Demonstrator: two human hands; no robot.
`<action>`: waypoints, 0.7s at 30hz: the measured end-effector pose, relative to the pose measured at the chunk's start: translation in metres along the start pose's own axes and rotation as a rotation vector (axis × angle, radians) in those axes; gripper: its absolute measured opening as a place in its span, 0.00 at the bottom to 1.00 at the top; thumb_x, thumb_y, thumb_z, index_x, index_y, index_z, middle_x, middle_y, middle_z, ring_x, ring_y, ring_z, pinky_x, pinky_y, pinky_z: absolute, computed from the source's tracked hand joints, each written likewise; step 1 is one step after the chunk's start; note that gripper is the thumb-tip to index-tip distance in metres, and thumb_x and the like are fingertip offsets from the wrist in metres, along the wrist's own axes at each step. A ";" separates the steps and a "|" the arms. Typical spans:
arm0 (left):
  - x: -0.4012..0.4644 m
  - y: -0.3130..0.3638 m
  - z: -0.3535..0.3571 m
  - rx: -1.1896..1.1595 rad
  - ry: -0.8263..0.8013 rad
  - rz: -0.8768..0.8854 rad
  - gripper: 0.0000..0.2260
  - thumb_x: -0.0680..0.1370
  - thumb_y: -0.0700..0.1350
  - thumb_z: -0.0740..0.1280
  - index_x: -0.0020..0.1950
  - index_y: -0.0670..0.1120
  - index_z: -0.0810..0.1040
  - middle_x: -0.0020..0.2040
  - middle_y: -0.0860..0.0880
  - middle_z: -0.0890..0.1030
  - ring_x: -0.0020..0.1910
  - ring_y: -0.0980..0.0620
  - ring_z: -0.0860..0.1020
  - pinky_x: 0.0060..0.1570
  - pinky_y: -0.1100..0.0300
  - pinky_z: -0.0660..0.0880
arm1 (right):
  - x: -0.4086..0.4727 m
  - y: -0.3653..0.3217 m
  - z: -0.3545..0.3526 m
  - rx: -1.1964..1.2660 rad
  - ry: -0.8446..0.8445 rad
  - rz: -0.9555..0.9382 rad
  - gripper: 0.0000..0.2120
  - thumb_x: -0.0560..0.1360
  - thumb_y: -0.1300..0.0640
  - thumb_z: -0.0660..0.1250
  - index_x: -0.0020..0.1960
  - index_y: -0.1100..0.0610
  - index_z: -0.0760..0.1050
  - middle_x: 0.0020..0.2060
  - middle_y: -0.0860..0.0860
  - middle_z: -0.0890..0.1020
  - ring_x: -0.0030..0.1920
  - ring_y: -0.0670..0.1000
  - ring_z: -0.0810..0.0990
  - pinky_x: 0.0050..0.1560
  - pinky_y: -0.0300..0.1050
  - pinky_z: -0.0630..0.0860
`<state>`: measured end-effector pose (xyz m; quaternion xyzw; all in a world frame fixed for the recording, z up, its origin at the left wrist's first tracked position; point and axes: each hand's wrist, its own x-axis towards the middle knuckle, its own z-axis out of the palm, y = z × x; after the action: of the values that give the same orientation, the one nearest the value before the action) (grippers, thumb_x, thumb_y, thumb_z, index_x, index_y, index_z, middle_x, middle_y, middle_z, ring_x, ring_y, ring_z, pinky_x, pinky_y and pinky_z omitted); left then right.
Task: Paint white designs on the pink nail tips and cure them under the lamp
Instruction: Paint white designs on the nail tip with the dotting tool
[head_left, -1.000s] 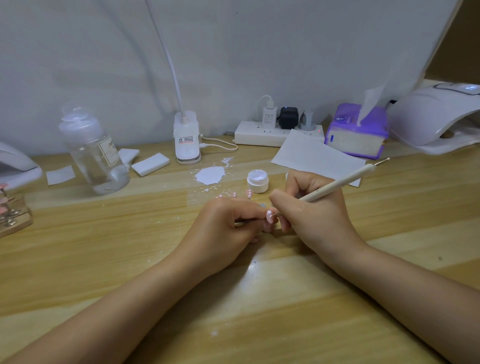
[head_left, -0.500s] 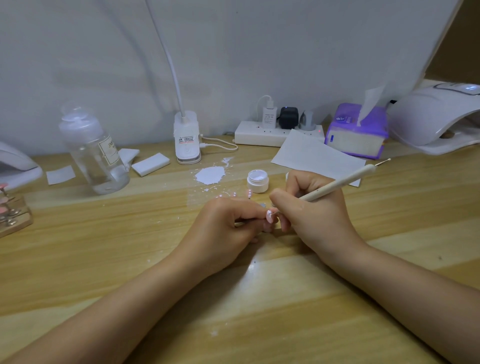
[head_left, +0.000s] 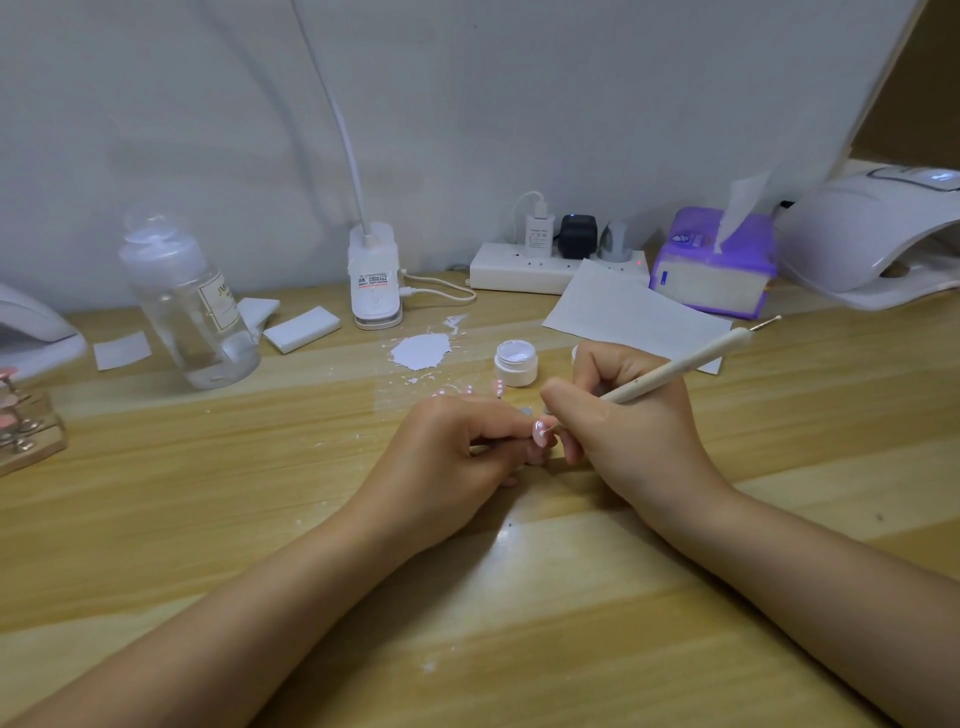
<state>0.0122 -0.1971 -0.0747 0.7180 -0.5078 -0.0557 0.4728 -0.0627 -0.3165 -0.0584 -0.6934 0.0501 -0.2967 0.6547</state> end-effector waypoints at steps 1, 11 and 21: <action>0.000 0.000 0.000 0.004 -0.001 -0.001 0.08 0.74 0.32 0.67 0.42 0.42 0.83 0.37 0.45 0.82 0.35 0.47 0.77 0.36 0.57 0.77 | 0.000 0.000 0.000 0.006 0.000 0.002 0.18 0.67 0.74 0.60 0.25 0.60 0.60 0.14 0.48 0.68 0.18 0.45 0.72 0.21 0.33 0.68; 0.000 0.000 0.000 -0.007 -0.006 0.005 0.07 0.74 0.33 0.67 0.41 0.41 0.83 0.37 0.45 0.82 0.35 0.47 0.77 0.35 0.59 0.77 | 0.000 0.000 0.000 -0.007 0.010 -0.001 0.18 0.67 0.74 0.60 0.24 0.60 0.60 0.13 0.49 0.68 0.17 0.44 0.71 0.21 0.31 0.67; 0.000 0.000 0.000 -0.020 0.005 0.008 0.08 0.74 0.32 0.67 0.42 0.43 0.84 0.37 0.46 0.82 0.35 0.49 0.77 0.35 0.61 0.77 | 0.001 0.002 0.000 0.021 0.010 0.004 0.19 0.67 0.73 0.61 0.24 0.58 0.60 0.14 0.50 0.68 0.18 0.47 0.73 0.22 0.35 0.69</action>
<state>0.0120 -0.1977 -0.0746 0.7113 -0.5090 -0.0570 0.4814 -0.0619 -0.3173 -0.0597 -0.6848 0.0516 -0.2992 0.6624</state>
